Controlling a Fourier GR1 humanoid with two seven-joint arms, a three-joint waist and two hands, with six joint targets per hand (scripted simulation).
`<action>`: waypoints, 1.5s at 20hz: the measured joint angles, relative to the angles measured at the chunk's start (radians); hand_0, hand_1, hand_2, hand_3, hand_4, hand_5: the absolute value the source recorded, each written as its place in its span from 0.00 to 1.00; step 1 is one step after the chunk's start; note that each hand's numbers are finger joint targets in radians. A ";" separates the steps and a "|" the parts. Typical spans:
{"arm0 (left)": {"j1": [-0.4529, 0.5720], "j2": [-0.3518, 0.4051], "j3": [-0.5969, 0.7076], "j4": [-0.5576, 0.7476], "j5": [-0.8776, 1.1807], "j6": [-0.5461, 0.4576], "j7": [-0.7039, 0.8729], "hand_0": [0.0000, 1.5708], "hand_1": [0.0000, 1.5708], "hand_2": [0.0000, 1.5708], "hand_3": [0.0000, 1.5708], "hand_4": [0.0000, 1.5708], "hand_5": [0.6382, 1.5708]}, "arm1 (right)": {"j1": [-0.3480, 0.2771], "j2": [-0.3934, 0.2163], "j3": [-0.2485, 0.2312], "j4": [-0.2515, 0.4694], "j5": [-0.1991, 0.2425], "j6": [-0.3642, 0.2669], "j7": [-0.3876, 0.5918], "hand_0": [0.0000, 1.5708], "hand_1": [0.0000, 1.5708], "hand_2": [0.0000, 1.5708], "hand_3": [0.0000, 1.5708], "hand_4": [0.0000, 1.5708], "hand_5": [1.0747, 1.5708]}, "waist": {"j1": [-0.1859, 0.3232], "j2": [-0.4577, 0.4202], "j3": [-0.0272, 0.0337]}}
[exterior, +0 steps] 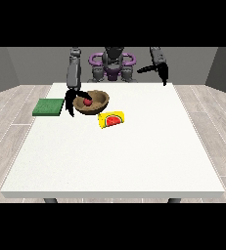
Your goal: Pick the cup and pour the ball into the bowl, then pick the bowl and place it on the pad
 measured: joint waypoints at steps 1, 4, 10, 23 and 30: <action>-0.006 -0.004 -0.006 -0.011 -0.002 0.000 0.011 0.00 0.00 0.00 0.00 0.30 0.99 | 0.006 -0.003 0.002 0.002 0.014 -0.034 -0.008 1.00 1.00 1.00 0.69 0.54 0.87 | 0.010 -0.001 -0.0055; -0.024 -0.006 -0.015 -0.023 0.000 -0.010 0.019 0.00 0.00 0.00 0.00 0.38 0.97 | 0.023 -0.052 0.040 0.003 0.098 -0.150 0.005 1.00 1.00 1.00 0.96 0.60 0.96 | 0.043 0.006 -0.0171; -0.022 -0.010 -0.019 -0.004 0.016 -0.038 0.017 0.00 0.00 0.00 0.00 0.59 0.86 | 0.027 -0.091 0.113 0.006 0.231 -0.358 0.129 1.00 1.00 1.00 0.75 0.57 0.99 | 0.084 -0.024 -0.0179; 0.112 0.048 0.122 0.220 0.063 -0.036 -0.039 0.00 0.00 0.00 0.00 0.64 0.83 | -0.091 -0.121 0.277 -0.068 0.346 -0.294 0.722 1.00 1.00 1.00 0.49 0.51 1.00 | -0.138 -0.280 0.0166; 0.129 0.059 0.139 0.188 0.075 -0.052 -0.040 0.00 0.00 0.00 0.00 0.70 0.87 | -0.070 -0.213 0.222 -0.150 0.303 -0.204 0.775 1.00 1.00 1.00 0.46 0.49 1.00 | -0.147 -0.252 0.0190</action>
